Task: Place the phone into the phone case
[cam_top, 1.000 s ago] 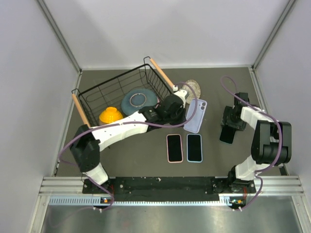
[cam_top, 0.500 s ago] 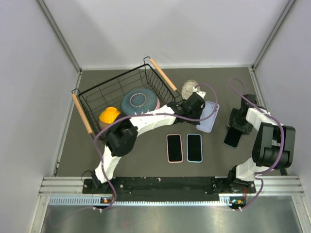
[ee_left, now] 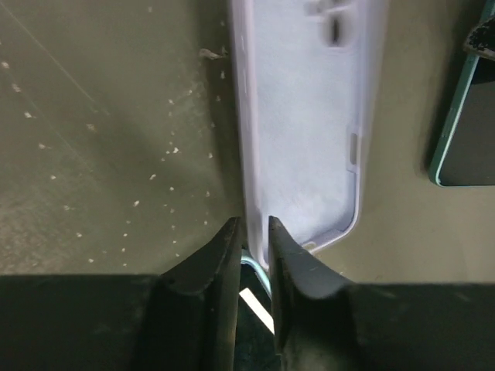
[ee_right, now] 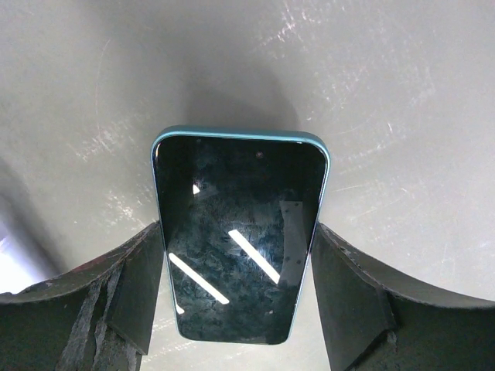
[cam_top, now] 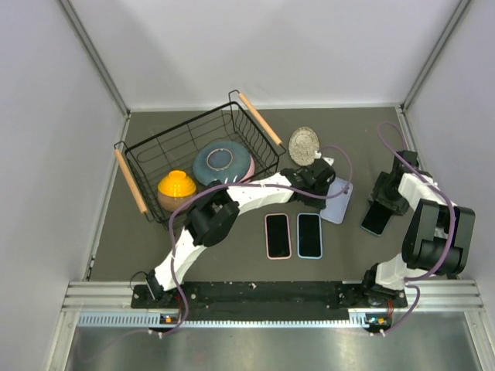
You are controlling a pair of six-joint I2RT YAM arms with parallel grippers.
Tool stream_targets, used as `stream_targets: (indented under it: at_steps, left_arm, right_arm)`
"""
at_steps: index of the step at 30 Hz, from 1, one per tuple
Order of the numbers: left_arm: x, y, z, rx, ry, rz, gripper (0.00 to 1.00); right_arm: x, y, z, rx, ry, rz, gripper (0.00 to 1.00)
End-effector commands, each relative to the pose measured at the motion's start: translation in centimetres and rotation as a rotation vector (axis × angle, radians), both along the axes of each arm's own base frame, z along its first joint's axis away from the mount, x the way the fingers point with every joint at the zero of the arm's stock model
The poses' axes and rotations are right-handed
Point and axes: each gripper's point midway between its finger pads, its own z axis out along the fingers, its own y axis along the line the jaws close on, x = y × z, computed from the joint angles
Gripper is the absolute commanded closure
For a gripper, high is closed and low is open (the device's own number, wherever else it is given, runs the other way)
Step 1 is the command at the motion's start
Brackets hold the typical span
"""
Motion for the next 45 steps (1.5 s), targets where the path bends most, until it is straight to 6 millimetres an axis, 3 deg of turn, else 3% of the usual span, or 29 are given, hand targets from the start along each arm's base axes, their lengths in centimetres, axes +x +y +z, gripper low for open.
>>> stream_targets:
  at_steps: [1,8,9,11,13,14,15,17,19,20,21,23,25,28,33,38,45]
  left_arm:
    - [-0.2,-2.6,3.2,-0.116,0.013,-0.033,0.70]
    - [-0.4,-1.8,5.7,-0.138,-0.014,-0.054,0.50]
    - [-0.5,-1.5,7.4,-0.157,-0.035,-0.054,0.47]
    - [-0.6,-0.6,8.3,-0.154,-0.061,-0.039,0.43]
    - [-0.5,0.0,11.6,-0.202,-0.119,-0.036,0.40]
    - [-0.7,0.7,11.5,-0.199,-0.127,-0.031,0.39]
    - [-0.9,1.1,14.0,-0.242,-0.162,-0.041,0.39]
    - [-1.6,1.9,16.6,-0.300,-0.199,-0.049,0.38]
    - [-2.1,2.6,17.9,-0.327,-0.217,-0.046,0.37]
    - [-2.4,3.2,17.6,-0.326,-0.216,-0.043,0.37]
    - [-2.7,3.9,19.1,-0.348,-0.238,-0.038,0.37]
    - [-3.2,4.9,18.6,-0.338,-0.234,-0.038,0.36]
    - [-3.3,6.2,19.7,-0.345,-0.276,-0.018,0.31]
    - [-3.8,8.1,18.6,-0.317,-0.284,0.007,0.18]
    - [-4.6,10.1,19.1,-0.315,-0.301,0.023,0.11]
    - [-5.4,11.9,19.2,-0.317,-0.311,0.041,0.10]
    - [-5.8,12.2,19.2,-0.327,-0.305,0.035,0.11]
  right_arm:
    - [1.2,-0.4,2.1,-0.012,-0.079,-0.018,0.39]
    - [2.2,0.8,3.8,0.041,-0.157,0.022,0.42]
    - [2.4,1.1,4.0,0.055,-0.170,0.030,0.42]
    - [2.9,2.2,4.7,0.107,-0.201,0.059,0.43]
    - [3.2,3.0,5.3,0.142,-0.227,0.080,0.43]
    - [3.5,3.6,5.5,0.166,-0.237,0.091,0.43]
    - [3.5,3.9,5.7,0.174,-0.245,0.099,0.43]
    - [3.9,4.9,6.1,0.187,-0.254,0.133,0.43]
    - [3.9,6.1,6.5,0.201,-0.253,0.164,0.43]
    - [4.3,6.7,7.1,0.213,-0.268,0.185,0.43]
    - [4.4,7.3,7.3,0.221,-0.273,0.202,0.43]
    - [5.2,9.1,8.2,0.246,-0.298,0.251,0.43]
    - [5.9,10.3,8.6,0.263,-0.316,0.280,0.43]
    - [7.2,12.8,9.4,0.334,-0.372,0.320,0.43]
    - [8.4,15.3,8.4,0.411,-0.377,0.358,0.44]
    - [8.6,14.8,6.1,0.376,-0.344,0.363,0.44]
    - [8.1,14.8,3.4,0.381,-0.319,0.366,0.44]
